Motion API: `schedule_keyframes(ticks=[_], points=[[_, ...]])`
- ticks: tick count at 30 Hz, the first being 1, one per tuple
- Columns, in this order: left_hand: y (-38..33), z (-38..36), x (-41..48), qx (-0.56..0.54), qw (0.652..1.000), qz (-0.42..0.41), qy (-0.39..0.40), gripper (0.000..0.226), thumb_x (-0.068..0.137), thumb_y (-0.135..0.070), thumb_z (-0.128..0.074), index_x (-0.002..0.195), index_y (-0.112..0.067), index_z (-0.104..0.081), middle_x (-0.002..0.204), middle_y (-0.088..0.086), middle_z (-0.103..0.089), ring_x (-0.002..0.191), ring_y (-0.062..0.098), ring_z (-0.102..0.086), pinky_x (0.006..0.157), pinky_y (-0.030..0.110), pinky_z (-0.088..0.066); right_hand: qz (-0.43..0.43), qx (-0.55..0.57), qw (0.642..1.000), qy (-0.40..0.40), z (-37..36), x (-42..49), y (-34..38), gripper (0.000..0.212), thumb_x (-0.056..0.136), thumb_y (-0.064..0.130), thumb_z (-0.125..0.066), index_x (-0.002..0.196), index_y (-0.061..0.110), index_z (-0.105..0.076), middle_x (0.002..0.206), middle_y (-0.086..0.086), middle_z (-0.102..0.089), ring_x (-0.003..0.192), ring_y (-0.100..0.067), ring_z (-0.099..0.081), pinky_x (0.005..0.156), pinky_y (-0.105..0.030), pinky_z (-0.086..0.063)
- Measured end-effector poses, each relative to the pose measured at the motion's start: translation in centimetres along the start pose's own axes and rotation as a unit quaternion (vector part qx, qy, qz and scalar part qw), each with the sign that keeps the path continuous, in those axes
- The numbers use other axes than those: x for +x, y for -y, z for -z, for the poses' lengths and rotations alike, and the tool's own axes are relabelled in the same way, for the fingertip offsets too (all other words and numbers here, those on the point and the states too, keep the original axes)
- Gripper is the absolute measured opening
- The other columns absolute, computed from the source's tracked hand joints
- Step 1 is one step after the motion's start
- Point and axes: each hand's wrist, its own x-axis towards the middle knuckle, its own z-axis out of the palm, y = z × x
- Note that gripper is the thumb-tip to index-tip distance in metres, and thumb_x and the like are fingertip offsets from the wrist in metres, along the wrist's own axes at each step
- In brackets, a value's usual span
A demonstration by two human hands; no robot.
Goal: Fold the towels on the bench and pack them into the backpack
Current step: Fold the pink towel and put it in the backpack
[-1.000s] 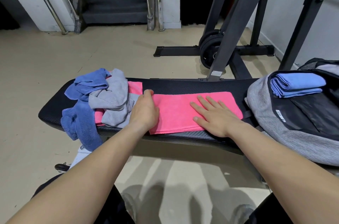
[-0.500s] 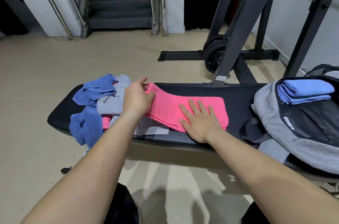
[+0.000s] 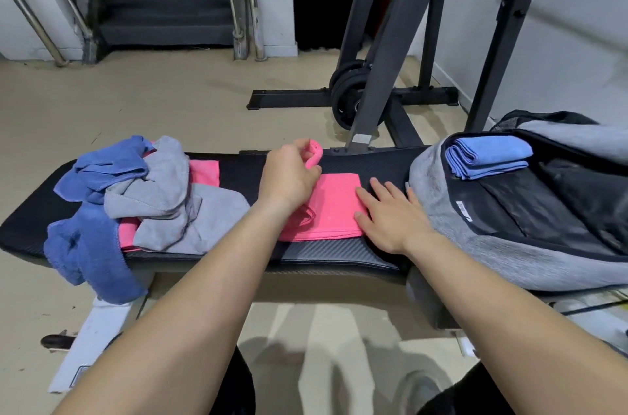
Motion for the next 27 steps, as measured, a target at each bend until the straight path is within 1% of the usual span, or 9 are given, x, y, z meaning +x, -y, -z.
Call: schedule_keyframes(ticks=[3, 8, 12, 15, 17, 19, 21, 23, 27], points=[[-0.9, -2.3, -0.3, 0.033, 0.999, -0.022, 0.020, 0.013, 0.079, -0.009, -0.066, 0.086, -0.020, -0.065, 0.082, -0.011, -0.068, 0.084, 0.019, -0.064, 0.082, 0.036, -0.052, 0.011, -0.012, 1.000, 0.017, -0.7, -0.6, -0.8, 0.061, 0.103, 0.053, -0.016, 0.160, 0.032, -0.008, 0.169, -0.005, -0.003, 0.154, -0.029, -0.008, 0.124, -0.049, 0.004], [-1.9, -4.9, -0.9, 0.047, 0.997, -0.047, 0.046, 0.007, 0.083, -0.009, -0.059, 0.082, -0.016, -0.061, 0.084, -0.006, -0.069, 0.082, 0.016, -0.064, 0.076, 0.036, -0.052, 0.007, -0.001, 1.000, 0.024, -1.2, -0.6, -0.6, 0.061, 0.103, 0.053, -0.013, 0.160, 0.033, -0.004, 0.169, -0.004, 0.001, 0.155, -0.028, -0.002, 0.124, -0.048, 0.004], [-2.3, -6.3, -1.2, 0.049, 0.993, -0.045, 0.093, 0.009, 0.090, -0.016, -0.061, 0.098, -0.018, -0.063, 0.102, 0.003, -0.073, 0.097, 0.024, -0.066, 0.086, 0.043, -0.053, 0.013, 0.013, 0.999, 0.030, -0.9, -0.6, -0.9, 0.062, 0.103, 0.054, -0.013, 0.160, 0.032, -0.005, 0.169, -0.003, 0.001, 0.155, -0.028, -0.001, 0.124, -0.047, 0.004], [-1.9, -6.0, -0.9, 0.033, 0.992, -0.016, 0.122, 0.046, 0.089, -0.032, -0.066, 0.133, -0.019, -0.060, 0.127, 0.002, -0.068, 0.118, 0.020, -0.062, 0.104, 0.034, -0.046, 0.019, 0.041, 0.999, 0.030, -0.3, -0.3, -1.3, 0.056, 0.105, 0.042, -0.025, 0.157, 0.024, -0.025, 0.167, -0.007, -0.014, 0.153, -0.031, -0.015, 0.124, -0.045, -0.013], [-1.4, -4.4, -0.4, 0.015, 0.997, -0.026, 0.076, 0.041, 0.094, -0.032, -0.061, 0.132, -0.020, -0.063, 0.123, -0.002, -0.070, 0.115, 0.016, -0.063, 0.104, 0.028, -0.045, 0.000, 0.094, 0.995, -0.022, 0.4, 0.1, -1.6, 0.044, 0.101, 0.027, -0.034, 0.141, 0.016, -0.047, 0.155, -0.011, -0.039, 0.142, -0.034, -0.036, 0.113, -0.045, -0.035], [0.1, -2.8, 0.2, 0.068, 0.996, -0.060, 0.022, 0.031, 0.095, -0.031, -0.057, 0.124, -0.026, -0.067, 0.119, -0.007, -0.071, 0.110, 0.016, -0.065, 0.099, 0.033, -0.048, -0.022, 0.160, 0.981, -0.107, 1.3, 0.5, -1.2, 0.041, 0.101, 0.023, -0.035, 0.136, 0.014, -0.052, 0.142, -0.009, -0.052, 0.130, -0.034, -0.049, 0.102, -0.045, -0.045], [1.9, -1.8, 0.3, 0.155, 0.985, -0.077, 0.025, 0.032, 0.096, -0.033, -0.054, 0.126, -0.029, -0.065, 0.128, -0.007, -0.067, 0.119, 0.019, -0.060, 0.098, 0.038, -0.049, -0.007, 0.191, 0.966, -0.176, 2.2, 0.8, 0.0, 0.044, 0.104, 0.027, -0.033, 0.143, 0.016, -0.049, 0.145, -0.006, -0.051, 0.131, -0.030, -0.048, 0.104, -0.043, -0.044], [3.6, -1.9, 0.1, 0.221, 0.968, -0.088, 0.083, 0.040, 0.099, -0.036, -0.049, 0.137, -0.025, -0.056, 0.147, -0.003, -0.052, 0.137, 0.022, -0.045, 0.106, 0.042, -0.043, 0.049, 0.182, 0.964, -0.188, 2.9, 1.2, 2.0, 0.048, 0.105, 0.030, -0.034, 0.149, 0.016, -0.043, 0.153, -0.003, -0.044, 0.139, -0.026, -0.041, 0.113, -0.041, -0.036], [5.0, -2.6, -0.9, 0.302, 0.932, -0.117, 0.162, 0.057, 0.105, -0.042, -0.031, 0.157, -0.019, -0.023, 0.166, -0.001, -0.014, 0.153, 0.021, -0.009, 0.121, 0.049, -0.020, 0.099, 0.091, 0.989, -0.062, 1.6, 2.3, 4.6, 0.060, 0.106, 0.042, -0.024, 0.160, 0.017, -0.015, 0.168, -0.005, -0.008, 0.155, -0.022, -0.008, 0.125, -0.042, -0.007]])
